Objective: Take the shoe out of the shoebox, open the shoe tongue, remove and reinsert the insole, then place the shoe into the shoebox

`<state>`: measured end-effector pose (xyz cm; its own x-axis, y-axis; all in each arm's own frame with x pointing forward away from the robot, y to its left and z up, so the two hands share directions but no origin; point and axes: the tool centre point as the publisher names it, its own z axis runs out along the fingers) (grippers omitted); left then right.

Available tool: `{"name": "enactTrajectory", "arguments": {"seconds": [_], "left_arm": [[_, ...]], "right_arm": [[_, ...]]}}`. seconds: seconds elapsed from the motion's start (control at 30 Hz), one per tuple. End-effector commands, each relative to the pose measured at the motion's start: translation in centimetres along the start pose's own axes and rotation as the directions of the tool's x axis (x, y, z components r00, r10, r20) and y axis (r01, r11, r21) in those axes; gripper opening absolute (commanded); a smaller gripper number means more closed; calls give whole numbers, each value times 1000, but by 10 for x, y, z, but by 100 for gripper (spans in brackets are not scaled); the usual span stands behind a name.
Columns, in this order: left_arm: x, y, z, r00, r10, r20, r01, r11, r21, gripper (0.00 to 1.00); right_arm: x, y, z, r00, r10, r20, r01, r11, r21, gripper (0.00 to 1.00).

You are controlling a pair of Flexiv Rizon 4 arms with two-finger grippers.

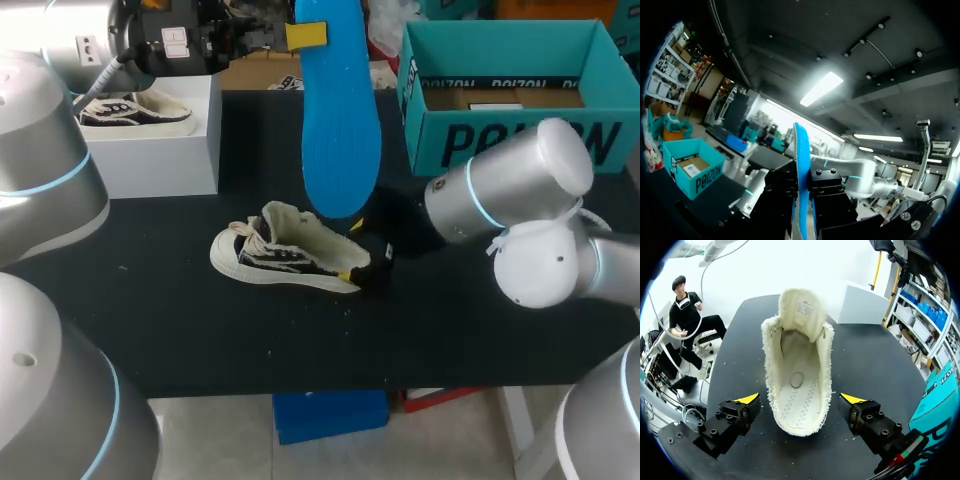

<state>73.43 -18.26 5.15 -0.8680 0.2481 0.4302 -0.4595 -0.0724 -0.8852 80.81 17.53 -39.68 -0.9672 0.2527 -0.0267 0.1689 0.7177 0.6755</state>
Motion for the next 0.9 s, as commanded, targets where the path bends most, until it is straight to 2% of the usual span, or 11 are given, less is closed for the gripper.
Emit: {"name": "enactTrajectory", "arguments": {"seconds": [0.03,0.13,0.37,0.83,0.9], "left_arm": [[0,1,0,1000,1,1,-1,1000,0,0],[0,1,0,1000,1,1,-1,1000,0,0],[0,1,0,1000,1,1,-1,1000,0,0],[0,1,0,1000,1,1,-1,1000,0,0],[0,1,0,1000,1,1,-1,1000,0,0]], "right_arm": [[1,-8,6,1000,10,4,-9,968,-252,100],[1,-10,7,1000,20,5,-17,958,-287,100],[-2,-15,10,1000,18,-12,-21,951,-307,100],[0,-17,22,998,32,-60,-48,956,-290,100],[1,-16,22,997,42,-69,-59,961,-268,100]]}}
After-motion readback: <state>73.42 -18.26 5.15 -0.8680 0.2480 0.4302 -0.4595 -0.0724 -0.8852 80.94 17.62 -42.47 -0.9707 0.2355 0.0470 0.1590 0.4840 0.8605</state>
